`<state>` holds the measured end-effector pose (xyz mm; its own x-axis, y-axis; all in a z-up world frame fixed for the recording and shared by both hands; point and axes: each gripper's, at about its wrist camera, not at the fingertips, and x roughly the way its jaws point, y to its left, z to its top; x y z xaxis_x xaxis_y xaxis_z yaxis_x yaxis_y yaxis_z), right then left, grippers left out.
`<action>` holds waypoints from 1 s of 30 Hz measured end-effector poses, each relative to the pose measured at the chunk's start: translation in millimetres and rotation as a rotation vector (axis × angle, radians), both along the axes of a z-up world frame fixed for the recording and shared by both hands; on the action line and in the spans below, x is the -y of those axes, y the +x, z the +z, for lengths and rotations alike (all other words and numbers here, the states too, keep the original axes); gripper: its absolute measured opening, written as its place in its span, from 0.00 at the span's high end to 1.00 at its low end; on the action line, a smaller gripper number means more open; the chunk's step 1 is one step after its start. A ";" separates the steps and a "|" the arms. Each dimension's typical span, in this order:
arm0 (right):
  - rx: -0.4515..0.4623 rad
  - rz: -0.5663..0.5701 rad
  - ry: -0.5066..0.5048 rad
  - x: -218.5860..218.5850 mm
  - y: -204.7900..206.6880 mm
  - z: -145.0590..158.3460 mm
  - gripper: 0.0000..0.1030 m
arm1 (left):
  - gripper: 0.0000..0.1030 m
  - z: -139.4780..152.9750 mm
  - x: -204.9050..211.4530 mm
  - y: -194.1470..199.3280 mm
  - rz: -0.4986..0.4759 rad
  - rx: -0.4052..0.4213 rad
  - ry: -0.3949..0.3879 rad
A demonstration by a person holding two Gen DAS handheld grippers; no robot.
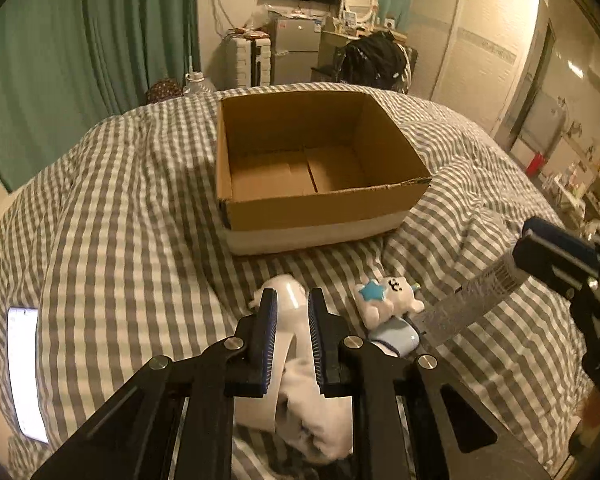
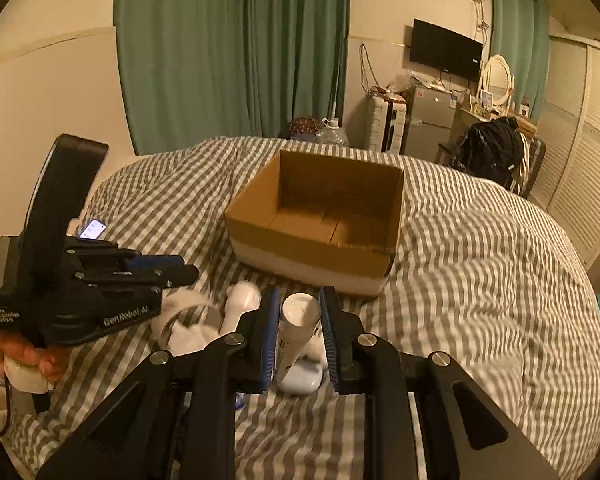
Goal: Organize objects
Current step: 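Carry the white tube into the cardboard box and open the right tool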
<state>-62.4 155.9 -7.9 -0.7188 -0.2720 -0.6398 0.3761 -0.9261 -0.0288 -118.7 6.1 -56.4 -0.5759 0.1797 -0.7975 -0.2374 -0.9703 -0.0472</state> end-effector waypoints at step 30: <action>0.134 -0.001 -0.148 -17.3 -237.1 -24.5 0.80 | 0.61 -31.2 -38.9 -188.7 0.018 0.000 -0.086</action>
